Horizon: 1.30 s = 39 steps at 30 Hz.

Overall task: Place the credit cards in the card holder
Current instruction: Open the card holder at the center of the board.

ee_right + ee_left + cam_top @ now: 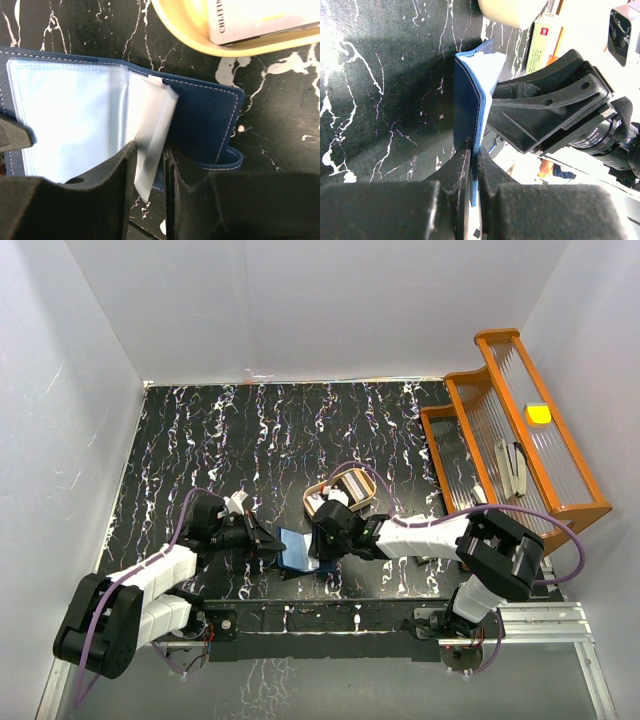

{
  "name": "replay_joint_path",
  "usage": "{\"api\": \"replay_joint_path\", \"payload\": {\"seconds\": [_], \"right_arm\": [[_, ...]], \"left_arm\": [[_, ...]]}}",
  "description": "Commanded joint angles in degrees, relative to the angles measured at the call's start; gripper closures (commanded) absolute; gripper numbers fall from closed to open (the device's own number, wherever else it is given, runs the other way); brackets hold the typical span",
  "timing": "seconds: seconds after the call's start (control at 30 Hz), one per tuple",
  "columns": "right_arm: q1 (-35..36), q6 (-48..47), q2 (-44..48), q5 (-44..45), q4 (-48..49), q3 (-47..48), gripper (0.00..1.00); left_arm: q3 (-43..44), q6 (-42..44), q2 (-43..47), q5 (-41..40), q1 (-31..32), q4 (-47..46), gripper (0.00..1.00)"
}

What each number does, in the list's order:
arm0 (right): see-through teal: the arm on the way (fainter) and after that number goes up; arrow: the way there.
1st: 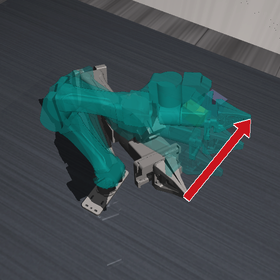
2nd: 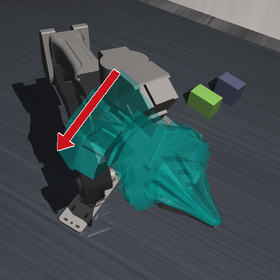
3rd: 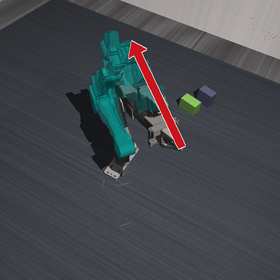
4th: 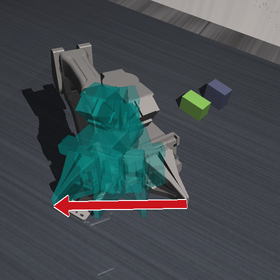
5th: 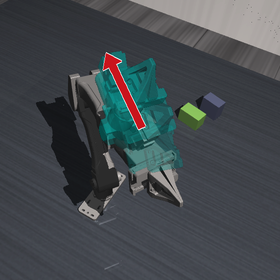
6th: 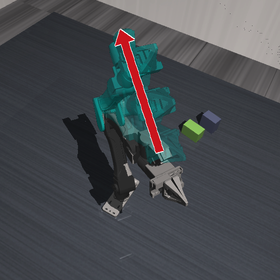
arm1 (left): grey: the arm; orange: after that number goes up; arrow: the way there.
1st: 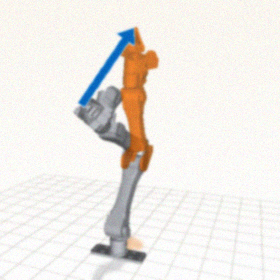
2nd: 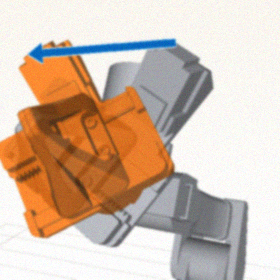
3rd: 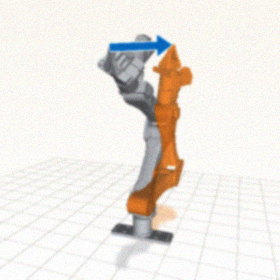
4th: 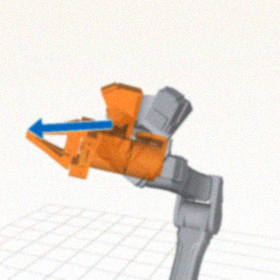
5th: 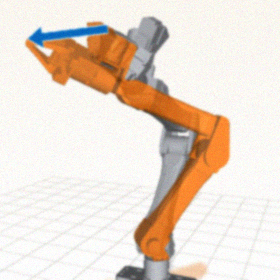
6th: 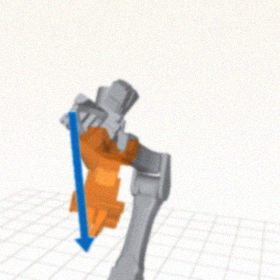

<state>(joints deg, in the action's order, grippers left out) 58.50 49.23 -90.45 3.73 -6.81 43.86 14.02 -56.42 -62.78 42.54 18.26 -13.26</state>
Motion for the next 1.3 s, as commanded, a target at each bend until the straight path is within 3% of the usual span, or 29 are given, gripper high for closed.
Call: {"api": "replay_joint_path", "payload": {"seconds": [0.0, 0.33, 0.7, 0.97, 1.27], "right_arm": [[-0.3, -1.3, -1.1, 9.6, -12.5, 0.4, 0.74], [0.1, -1.7, -3.4, 17.6, -20.8, 3.1, 0.71], [2.6, -1.4, 0.8, 21.8, -27.7, 8.2, 0.68], [2.7, -5.4, 4.5, 11.4, -17.6, 9.9, 0.64], [2.7, -4.7, 8.0, -2.3, -0.2, 6.2, 0.70]], "left_arm": [[0.3, -0.4, 1.0, 3.9, 0.2, -0.6, 1.00], [0.3, -1.9, -0.3, 4.8, 0.2, -3.5, 1.00], [1.8, 0.2, -1.4, 4.4, 0.2, -0.2, 1.00], [1.3, 1.5, -0.7, 2.5, 0.2, 1.0, 1.00], [2.6, 3.7, -0.1, 2.2, 0.2, 4.7, 1.00]]}}
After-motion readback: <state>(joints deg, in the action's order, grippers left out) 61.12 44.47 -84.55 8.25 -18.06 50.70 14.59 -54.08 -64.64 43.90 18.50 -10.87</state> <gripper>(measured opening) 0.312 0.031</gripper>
